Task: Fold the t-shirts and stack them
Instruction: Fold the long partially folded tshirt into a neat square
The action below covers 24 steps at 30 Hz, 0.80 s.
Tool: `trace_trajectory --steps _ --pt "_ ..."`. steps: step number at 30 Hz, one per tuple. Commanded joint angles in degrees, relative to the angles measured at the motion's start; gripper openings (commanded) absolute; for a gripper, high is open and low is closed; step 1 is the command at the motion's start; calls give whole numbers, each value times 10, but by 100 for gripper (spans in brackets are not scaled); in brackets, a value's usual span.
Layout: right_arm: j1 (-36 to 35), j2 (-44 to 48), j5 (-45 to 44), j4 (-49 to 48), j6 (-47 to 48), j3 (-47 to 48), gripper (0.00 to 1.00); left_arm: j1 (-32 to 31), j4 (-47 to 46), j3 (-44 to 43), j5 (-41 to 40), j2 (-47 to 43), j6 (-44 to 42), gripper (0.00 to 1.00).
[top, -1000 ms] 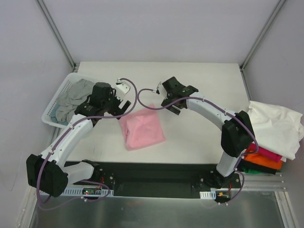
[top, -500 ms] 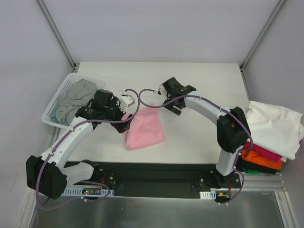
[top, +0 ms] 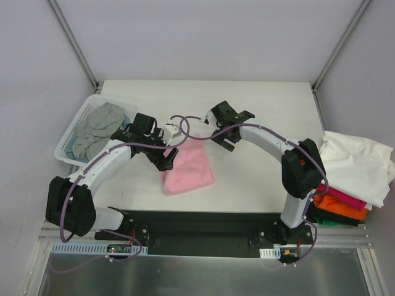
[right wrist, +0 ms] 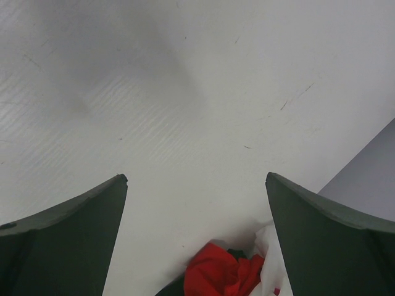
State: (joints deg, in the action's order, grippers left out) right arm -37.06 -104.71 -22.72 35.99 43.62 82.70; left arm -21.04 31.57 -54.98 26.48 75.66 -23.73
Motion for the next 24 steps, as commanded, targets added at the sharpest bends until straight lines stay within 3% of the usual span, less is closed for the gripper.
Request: trace_trajectory --steps 1,7,14,24 --pt "-1 13 17 11 -14 10 99 -4 -23 -26 9 19 -19 88" --pt "-2 14 24 12 -13 8 99 -4 -36 -40 9 57 -23 80" --pt "-2 16 27 14 -13 -1 99 -3 -55 -54 3 102 -25 48" --pt "-2 7 32 14 -11 -5 97 -2 -58 -57 -13 107 -30 13"
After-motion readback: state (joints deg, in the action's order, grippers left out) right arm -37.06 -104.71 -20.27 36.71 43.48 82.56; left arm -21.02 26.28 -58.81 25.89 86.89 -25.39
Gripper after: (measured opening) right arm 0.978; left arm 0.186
